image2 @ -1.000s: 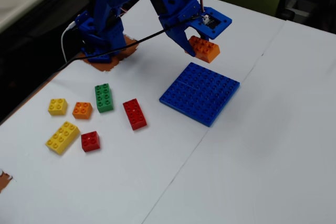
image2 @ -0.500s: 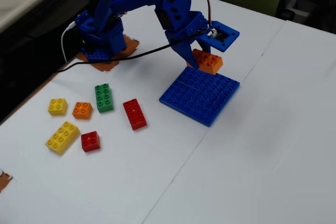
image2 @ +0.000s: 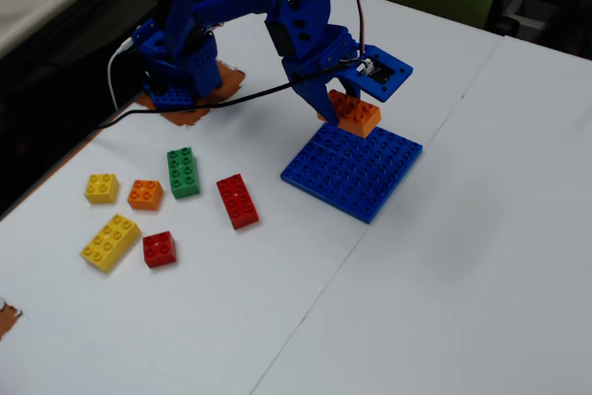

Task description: Pick up the 2x4 orange block and go up the 8x8 blue block.

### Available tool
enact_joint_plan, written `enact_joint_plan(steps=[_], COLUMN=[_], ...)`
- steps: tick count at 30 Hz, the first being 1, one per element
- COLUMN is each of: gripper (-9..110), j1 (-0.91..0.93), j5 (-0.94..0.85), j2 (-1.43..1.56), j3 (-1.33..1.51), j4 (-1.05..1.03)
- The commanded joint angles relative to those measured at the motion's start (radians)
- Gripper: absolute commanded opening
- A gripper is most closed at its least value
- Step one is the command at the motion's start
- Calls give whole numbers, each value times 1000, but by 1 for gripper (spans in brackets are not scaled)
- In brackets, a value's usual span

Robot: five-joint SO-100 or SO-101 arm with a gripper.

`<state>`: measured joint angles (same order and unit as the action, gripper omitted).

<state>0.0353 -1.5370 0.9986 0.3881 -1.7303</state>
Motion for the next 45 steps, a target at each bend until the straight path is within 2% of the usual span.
enact_joint_plan(steps=[1, 45], gripper=[0, 0], j1=[6, 3], j5=[5, 11], j2=[49, 63], j3=[-28, -29], j4=[0, -6])
